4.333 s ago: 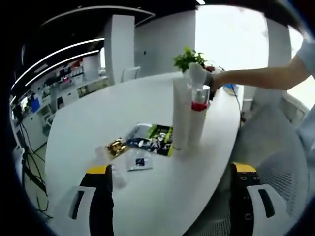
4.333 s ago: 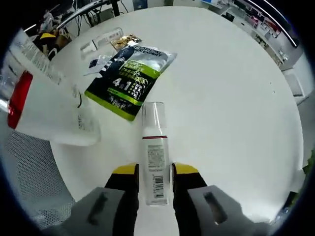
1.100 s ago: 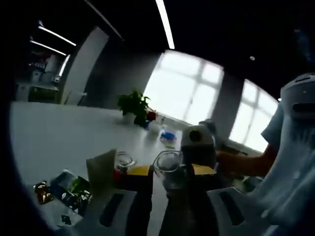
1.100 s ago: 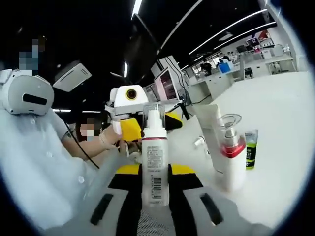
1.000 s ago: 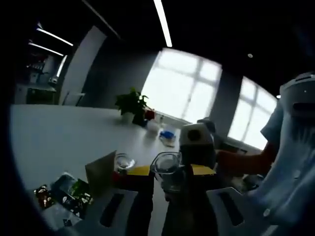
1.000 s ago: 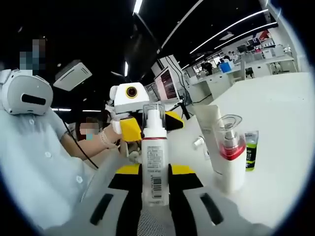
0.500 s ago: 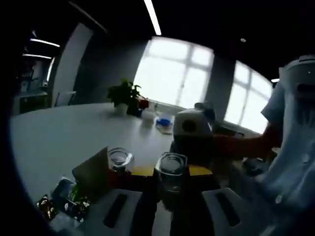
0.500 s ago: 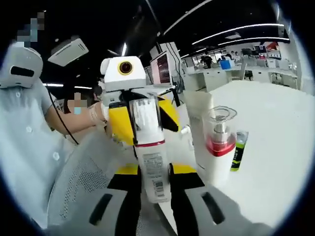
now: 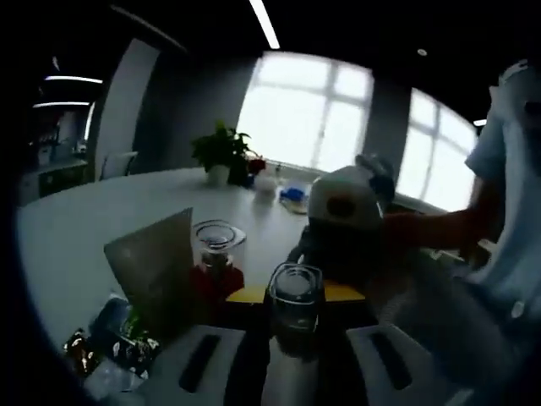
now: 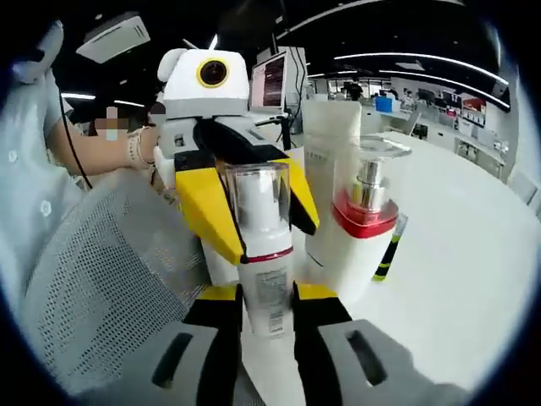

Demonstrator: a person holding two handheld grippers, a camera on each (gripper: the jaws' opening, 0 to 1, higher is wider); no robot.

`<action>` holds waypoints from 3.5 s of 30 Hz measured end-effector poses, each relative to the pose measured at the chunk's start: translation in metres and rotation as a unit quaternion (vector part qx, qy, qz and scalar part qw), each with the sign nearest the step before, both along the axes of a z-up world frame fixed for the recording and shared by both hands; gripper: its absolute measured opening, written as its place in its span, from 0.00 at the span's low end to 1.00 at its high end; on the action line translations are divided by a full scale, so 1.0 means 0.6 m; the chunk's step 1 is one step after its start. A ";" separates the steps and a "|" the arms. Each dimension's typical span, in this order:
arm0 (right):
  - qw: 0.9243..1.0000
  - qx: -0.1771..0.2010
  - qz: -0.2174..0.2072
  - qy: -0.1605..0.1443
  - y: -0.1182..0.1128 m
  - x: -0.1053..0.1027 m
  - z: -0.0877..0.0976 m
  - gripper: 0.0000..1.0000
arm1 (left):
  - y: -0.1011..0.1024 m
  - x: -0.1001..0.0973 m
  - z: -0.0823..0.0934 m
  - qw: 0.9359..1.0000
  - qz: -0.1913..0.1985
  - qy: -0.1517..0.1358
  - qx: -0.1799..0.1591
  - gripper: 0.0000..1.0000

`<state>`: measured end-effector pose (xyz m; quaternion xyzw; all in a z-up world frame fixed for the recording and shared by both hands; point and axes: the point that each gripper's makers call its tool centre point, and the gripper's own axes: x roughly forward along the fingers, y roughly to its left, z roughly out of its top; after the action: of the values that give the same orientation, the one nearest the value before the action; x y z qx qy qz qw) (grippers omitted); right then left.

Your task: Arrange the skincare products in the storage area until every visible bottle or jar stands upright without overlapping.

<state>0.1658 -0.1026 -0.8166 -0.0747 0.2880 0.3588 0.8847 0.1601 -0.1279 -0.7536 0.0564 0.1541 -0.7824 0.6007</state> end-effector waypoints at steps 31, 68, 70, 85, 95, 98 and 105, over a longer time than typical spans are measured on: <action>0.999 -0.043 0.017 -0.026 0.002 0.002 -0.004 0.22 | -0.001 -0.007 -0.053 0.999 -0.007 -0.029 0.013 0.17; 0.998 -0.066 0.016 -0.011 -0.006 -0.004 -0.021 0.21 | 0.009 -0.001 -0.058 0.994 -0.023 -0.100 0.022 0.25; 0.997 -0.068 0.017 -0.011 -0.008 -0.005 -0.023 0.21 | 0.010 0.001 -0.056 0.994 -0.020 -0.106 0.021 0.26; 0.994 -0.101 0.035 0.017 -0.013 -0.024 -0.038 0.21 | 0.033 -0.011 -0.089 0.986 -0.051 -0.136 0.084 0.28; 0.989 -0.139 0.024 0.048 -0.021 -0.033 -0.054 0.22 | 0.049 0.009 -0.126 0.975 -0.043 -0.162 0.143 0.29; 0.988 -0.143 0.015 0.058 -0.020 -0.035 -0.057 0.22 | 0.050 0.009 -0.127 0.976 -0.042 -0.156 0.147 0.28; 0.987 -0.144 -0.005 0.073 -0.022 -0.036 -0.062 0.22 | 0.055 0.013 -0.139 0.973 -0.040 -0.155 0.165 0.27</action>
<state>0.1442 -0.1158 -0.8538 -0.1732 0.4011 0.3140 0.8429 0.1682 -0.0951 -0.8370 0.2811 0.1838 -0.7515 0.5678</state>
